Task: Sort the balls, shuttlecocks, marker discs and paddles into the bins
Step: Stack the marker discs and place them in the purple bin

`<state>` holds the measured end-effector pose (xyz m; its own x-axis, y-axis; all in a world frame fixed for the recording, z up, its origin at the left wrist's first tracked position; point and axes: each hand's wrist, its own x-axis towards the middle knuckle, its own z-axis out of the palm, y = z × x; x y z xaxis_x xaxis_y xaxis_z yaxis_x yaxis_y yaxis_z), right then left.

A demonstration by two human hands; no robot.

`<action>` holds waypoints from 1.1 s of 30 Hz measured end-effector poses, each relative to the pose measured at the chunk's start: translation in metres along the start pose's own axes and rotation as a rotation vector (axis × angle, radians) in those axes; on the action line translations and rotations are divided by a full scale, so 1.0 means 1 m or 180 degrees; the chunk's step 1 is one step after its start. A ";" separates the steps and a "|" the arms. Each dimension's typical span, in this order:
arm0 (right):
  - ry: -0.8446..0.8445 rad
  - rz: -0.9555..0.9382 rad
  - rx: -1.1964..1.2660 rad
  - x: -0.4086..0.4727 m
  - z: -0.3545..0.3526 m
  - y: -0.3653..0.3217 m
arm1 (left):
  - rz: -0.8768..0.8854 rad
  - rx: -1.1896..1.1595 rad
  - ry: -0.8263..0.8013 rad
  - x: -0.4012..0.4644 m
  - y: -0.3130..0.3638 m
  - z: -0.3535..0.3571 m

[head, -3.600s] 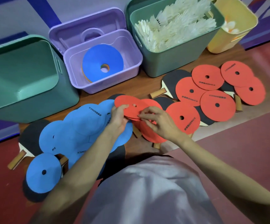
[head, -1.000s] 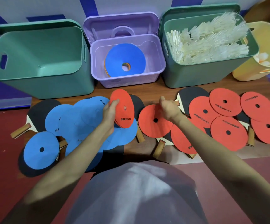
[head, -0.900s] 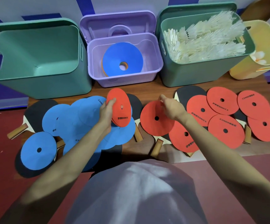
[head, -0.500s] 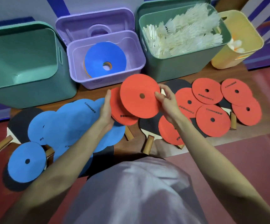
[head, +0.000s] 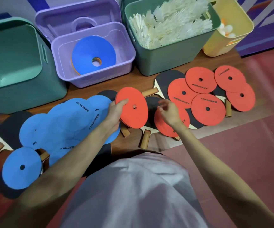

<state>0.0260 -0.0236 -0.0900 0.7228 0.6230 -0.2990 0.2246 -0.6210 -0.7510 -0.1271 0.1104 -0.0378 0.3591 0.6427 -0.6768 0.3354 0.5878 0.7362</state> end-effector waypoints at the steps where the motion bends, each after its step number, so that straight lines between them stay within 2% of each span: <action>1: 0.0132 0.0168 -0.0123 -0.005 -0.003 0.009 | 0.0003 0.0007 -0.0004 0.000 -0.001 0.000; 8: 0.1210 0.1470 -0.0668 -0.047 -0.011 0.050 | -0.0137 0.0051 0.0053 0.001 -0.009 -0.009; 15: 0.1488 0.1660 -0.0502 -0.054 -0.007 0.050 | -0.0082 0.0051 -0.0134 -0.005 -0.012 0.001; 17: 0.1654 0.1598 0.0002 -0.050 -0.009 0.046 | -0.0087 0.0014 -0.0191 -0.006 -0.013 0.001; 19: 0.1485 0.1428 0.0444 -0.048 -0.014 0.040 | -0.0073 -0.0010 -0.0187 -0.007 -0.014 -0.001; 23: 0.1277 0.0573 0.0241 -0.049 -0.026 0.023 | -0.0172 -0.0103 0.0013 -0.008 -0.015 -0.015; 26: 0.1134 0.0044 0.0881 -0.047 -0.029 -0.003 | -0.0146 -0.0275 0.0084 -0.007 -0.014 -0.028; 30: 0.0473 -0.0106 0.2248 -0.043 -0.021 -0.045 | -0.0077 -0.0512 0.0039 -0.005 -0.009 -0.044; 33: -0.0337 0.0066 0.2708 -0.036 -0.001 -0.067 | 0.0109 -0.0730 -0.0239 -0.004 -0.002 -0.050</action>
<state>-0.0140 -0.0048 -0.0280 0.6470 0.6830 -0.3391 -0.3853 -0.0909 -0.9183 -0.1723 0.1310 -0.0367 0.4334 0.6309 -0.6436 0.1185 0.6680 0.7346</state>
